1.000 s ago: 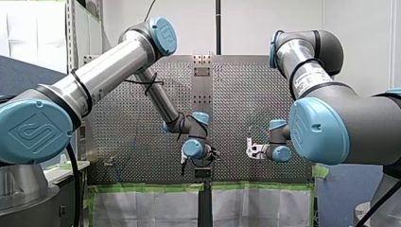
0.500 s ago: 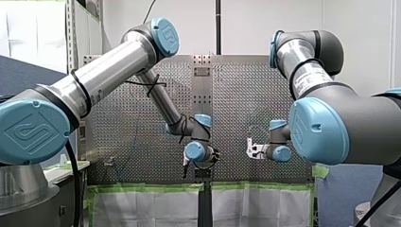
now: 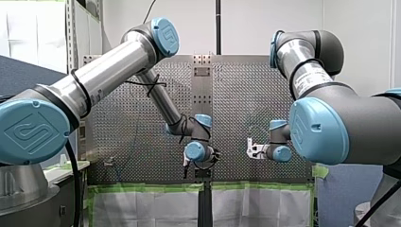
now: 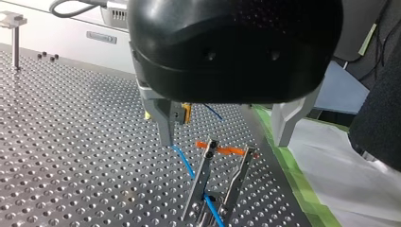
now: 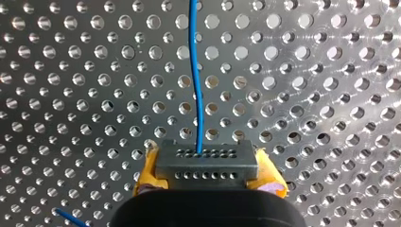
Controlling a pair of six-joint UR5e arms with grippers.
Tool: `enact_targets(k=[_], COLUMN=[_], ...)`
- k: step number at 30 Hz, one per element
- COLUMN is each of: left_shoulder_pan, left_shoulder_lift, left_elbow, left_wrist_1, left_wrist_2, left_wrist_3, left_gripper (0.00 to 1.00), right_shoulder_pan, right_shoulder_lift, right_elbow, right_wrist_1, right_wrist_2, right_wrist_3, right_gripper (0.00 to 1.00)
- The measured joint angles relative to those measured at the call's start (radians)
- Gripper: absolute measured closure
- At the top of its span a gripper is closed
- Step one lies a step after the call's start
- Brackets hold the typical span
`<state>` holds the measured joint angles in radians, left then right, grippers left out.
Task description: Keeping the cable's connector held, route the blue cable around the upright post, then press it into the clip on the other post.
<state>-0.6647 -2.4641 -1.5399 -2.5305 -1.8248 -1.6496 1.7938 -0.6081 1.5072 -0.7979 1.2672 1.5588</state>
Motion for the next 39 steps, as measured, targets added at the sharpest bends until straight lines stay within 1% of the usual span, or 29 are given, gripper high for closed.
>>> enact_targets(k=[11, 26, 30, 34, 39], left_shoulder_pan=[0.0, 0.0, -0.003, -0.011, -0.015], left_shoulder_lift=[0.0, 0.0, 0.001, 0.015, 0.05], left_elbow=[0.0, 0.0, -0.002, -0.024, -0.062], left_wrist_1=[0.001, -0.001, -0.015, -0.033, -0.012], left_wrist_2=[0.0, 0.0, 0.0, -0.013, -0.034], left_wrist_3=[-0.013, -0.018, -0.004, 0.027, 0.063], left_gripper=[0.01, 0.01, 0.01, 0.01, 0.01], right_shoulder_pan=[0.0, 0.0, 0.0, -0.001, -0.004], right_shoulder_lift=[0.0, 0.001, 0.002, 0.002, 0.003], right_elbow=[0.0, 0.0, 0.0, 0.0, 0.0], right_wrist_1=[0.0, 0.0, 0.0, 0.001, 0.002], right_wrist_2=[0.0, -0.003, -0.003, -0.003, -0.003], right_wrist_3=[0.0, 0.0, 0.0, 0.0, 0.0], right_gripper=[1.0, 1.0, 1.0, 1.0, 1.0])
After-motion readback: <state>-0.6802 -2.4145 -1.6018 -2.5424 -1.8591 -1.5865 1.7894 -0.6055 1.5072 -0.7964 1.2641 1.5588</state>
